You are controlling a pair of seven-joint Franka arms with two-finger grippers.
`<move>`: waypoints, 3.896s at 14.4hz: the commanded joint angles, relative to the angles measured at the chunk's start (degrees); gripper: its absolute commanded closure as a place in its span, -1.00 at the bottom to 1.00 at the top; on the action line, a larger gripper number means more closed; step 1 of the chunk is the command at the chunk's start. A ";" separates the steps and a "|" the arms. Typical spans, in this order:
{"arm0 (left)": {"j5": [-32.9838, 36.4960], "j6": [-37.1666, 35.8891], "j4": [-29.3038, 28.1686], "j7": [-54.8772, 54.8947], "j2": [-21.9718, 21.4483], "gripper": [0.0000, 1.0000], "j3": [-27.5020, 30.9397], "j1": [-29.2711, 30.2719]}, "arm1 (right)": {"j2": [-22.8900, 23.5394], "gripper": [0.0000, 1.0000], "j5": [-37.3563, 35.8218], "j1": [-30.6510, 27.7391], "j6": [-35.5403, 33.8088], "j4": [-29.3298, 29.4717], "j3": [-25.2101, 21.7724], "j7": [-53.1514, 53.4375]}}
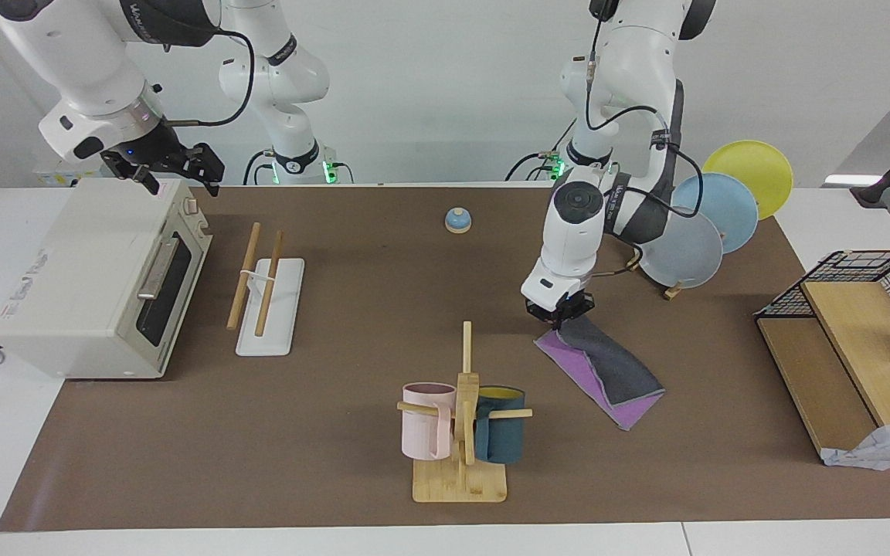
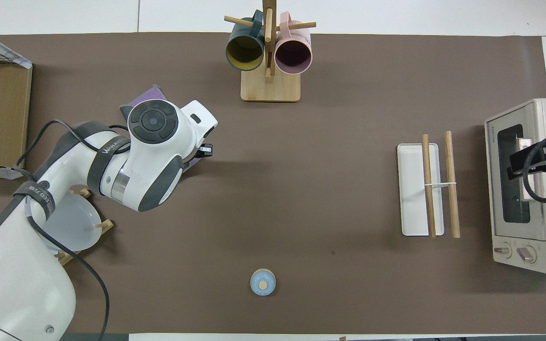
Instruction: Fold towel and hang on rack
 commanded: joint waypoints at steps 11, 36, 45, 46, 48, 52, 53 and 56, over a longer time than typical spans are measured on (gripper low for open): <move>-34.68 10.49 -16.17 21.16 -8.83 -1.00 0.14 16.72 | -1.38 -1.00 2.20 -0.41 0.10 -1.53 0.23 -1.14; -48.43 18.80 -19.63 23.29 -7.78 1.00 -0.03 14.17 | -1.38 -1.00 3.69 -0.41 0.27 -1.53 0.23 -0.70; -48.43 0.61 -10.33 12.77 -12.52 1.00 0.14 19.01 | -1.20 -1.00 15.98 -0.50 2.91 -1.53 0.14 19.13; -48.26 -2.54 -8.14 8.21 -13.14 1.00 -0.03 18.83 | -1.20 -1.00 18.17 -0.41 3.60 -1.79 0.14 23.86; -47.29 -7.13 -4.00 -3.72 -14.72 1.00 -0.21 18.04 | -2.25 -1.00 24.40 -0.50 7.11 -4.77 0.14 32.56; -42.90 -12.93 3.38 -29.65 -17.79 1.00 -2.66 16.64 | -6.82 -1.00 33.37 1.24 18.79 -15.74 0.32 42.69; -41.15 -13.47 4.97 -37.02 -18.67 1.00 -4.06 16.11 | -7.44 -1.00 35.14 2.39 21.34 -17.42 0.32 45.32; -36.58 -13.30 7.96 -58.21 -20.17 1.00 -9.15 15.32 | -7.71 -1.00 41.20 6.42 27.49 -18.58 0.32 59.62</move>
